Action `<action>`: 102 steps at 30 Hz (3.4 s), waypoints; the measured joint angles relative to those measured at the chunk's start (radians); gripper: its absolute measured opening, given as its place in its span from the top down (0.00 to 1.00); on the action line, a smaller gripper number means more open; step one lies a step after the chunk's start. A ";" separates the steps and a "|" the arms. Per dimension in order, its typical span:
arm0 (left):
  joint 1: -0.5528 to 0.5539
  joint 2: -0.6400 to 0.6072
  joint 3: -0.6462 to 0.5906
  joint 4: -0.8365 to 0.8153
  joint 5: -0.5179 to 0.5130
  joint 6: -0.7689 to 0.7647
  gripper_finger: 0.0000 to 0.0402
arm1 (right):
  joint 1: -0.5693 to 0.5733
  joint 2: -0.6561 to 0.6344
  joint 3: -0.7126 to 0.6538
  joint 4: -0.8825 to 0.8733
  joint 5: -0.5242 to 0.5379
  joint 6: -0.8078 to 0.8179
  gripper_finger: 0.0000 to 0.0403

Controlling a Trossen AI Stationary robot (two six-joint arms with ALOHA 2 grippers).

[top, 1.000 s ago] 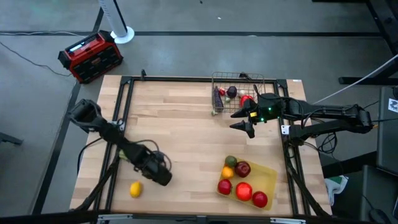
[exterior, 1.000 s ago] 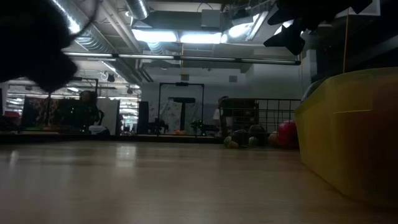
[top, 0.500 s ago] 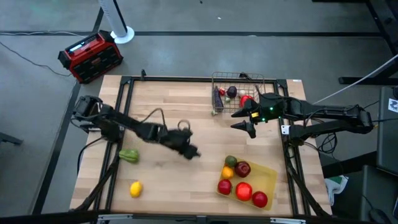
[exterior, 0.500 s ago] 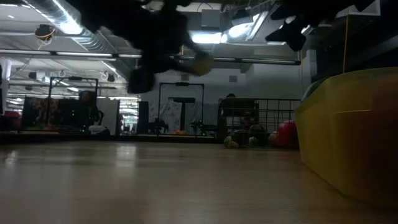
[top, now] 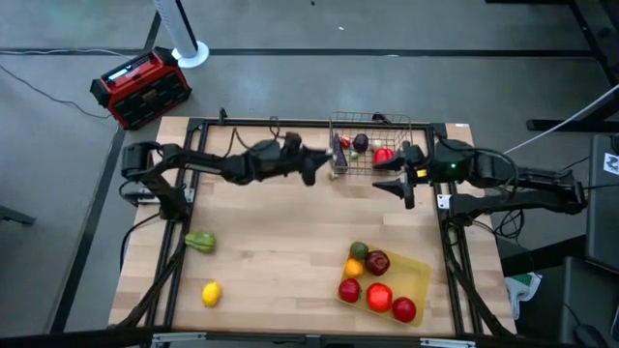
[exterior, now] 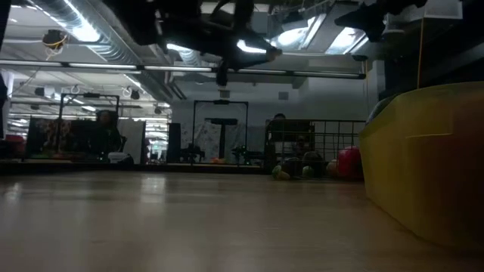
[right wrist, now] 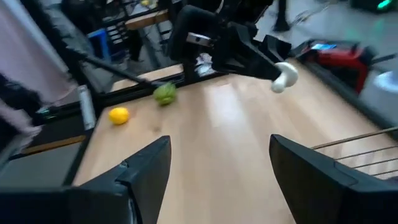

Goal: Sort produce into baskets
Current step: Put the bottom green mushroom into the wire basket, then put the green mushroom into the wire basket

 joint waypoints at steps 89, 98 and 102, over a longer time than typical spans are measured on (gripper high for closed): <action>-0.047 0.503 0.303 -0.457 -0.324 0.240 0.44 | 0.000 0.001 0.000 -0.159 0.095 -0.003 0.33; -0.027 0.503 0.303 -0.456 -0.289 0.238 0.44 | 0.000 0.001 0.000 -0.159 0.095 -0.003 0.33; -0.029 0.514 0.303 -0.439 -0.261 0.254 0.44 | 0.000 0.001 0.000 -0.158 0.095 -0.004 0.33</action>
